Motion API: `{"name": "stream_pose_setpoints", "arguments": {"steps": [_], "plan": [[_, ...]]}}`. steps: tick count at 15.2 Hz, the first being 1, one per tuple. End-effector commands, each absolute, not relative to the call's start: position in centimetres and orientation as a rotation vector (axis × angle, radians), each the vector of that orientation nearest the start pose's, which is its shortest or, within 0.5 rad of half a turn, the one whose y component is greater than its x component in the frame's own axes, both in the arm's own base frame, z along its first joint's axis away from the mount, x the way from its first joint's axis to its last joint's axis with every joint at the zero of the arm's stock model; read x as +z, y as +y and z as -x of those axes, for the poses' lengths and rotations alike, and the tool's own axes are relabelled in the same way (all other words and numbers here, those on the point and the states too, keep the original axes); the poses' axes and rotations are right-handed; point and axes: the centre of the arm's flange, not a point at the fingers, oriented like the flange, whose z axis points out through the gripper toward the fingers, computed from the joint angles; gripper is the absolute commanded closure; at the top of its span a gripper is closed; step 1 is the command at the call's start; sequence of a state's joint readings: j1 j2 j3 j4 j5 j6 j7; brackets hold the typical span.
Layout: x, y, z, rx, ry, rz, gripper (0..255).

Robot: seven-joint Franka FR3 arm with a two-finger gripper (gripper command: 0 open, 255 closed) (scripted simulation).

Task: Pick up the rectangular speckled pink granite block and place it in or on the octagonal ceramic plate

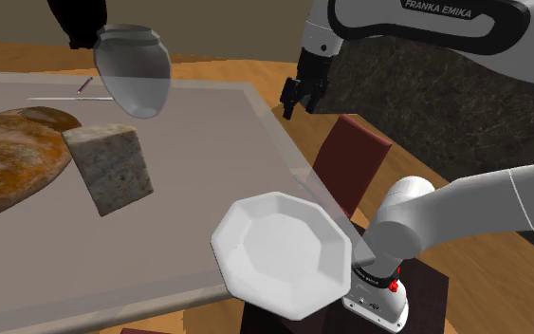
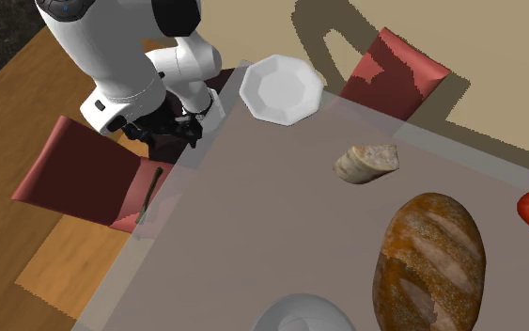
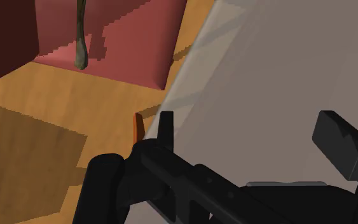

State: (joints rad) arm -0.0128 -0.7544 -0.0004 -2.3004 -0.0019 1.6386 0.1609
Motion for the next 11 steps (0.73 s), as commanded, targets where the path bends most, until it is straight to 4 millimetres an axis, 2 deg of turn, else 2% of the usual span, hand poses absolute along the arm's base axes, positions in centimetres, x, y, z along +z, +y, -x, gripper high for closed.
{"name": "stream_pose_setpoints", "arguments": {"steps": [1,6,11], "plan": [[61.3,-0.5,-32.3,-0.145,0.272,3.121,0],[62.1,3.8,-37.3,-0.122,-0.005,3.128,0],[62.9,8.9,-41.5,-0.099,-0.281,3.111,0]]}}
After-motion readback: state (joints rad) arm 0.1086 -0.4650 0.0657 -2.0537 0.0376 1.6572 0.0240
